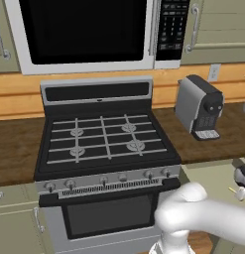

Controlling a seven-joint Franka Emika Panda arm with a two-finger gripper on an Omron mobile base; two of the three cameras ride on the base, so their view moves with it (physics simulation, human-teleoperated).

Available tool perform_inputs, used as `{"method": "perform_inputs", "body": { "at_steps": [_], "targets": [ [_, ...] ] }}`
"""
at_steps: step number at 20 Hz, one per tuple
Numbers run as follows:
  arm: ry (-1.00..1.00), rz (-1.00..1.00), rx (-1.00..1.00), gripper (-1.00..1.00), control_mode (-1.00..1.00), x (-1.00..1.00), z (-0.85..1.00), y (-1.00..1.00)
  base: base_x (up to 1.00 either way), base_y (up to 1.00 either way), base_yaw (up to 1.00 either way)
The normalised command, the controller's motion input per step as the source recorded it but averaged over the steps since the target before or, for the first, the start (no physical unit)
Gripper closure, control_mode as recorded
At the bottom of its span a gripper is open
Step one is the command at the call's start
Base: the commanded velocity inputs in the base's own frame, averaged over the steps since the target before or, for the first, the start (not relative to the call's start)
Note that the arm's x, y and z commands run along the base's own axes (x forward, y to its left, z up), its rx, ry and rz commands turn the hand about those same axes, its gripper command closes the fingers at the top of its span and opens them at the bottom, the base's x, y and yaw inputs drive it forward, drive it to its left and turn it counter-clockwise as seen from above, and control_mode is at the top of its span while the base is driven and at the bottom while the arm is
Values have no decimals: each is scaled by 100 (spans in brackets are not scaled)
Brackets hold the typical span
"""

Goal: Take a straw from the drawer in front and place it inside the glass cup on the dining counter.

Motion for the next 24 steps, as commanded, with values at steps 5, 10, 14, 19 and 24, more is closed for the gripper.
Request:
{"method": "perform_inputs", "body": {
  "at_steps": [5, 10, 14, 19, 24],
  "targets": [
    [0, 1, 0, -100, -100, 28, -53, -25, 0, 0, 0],
    [0, 3, 0, -100, -100, 21, -38, -34, 0, 0, 0],
    [0, 1, 0, -100, -100, 8, -45, -11, 0, 0, 0],
    [0, 0, -4, -100, -100, 0, -56, 0, 0, 0, 0],
    [-8, 0, -9, 100, -100, -37, -65, 2, 0, 0, 0]
  ]
}}
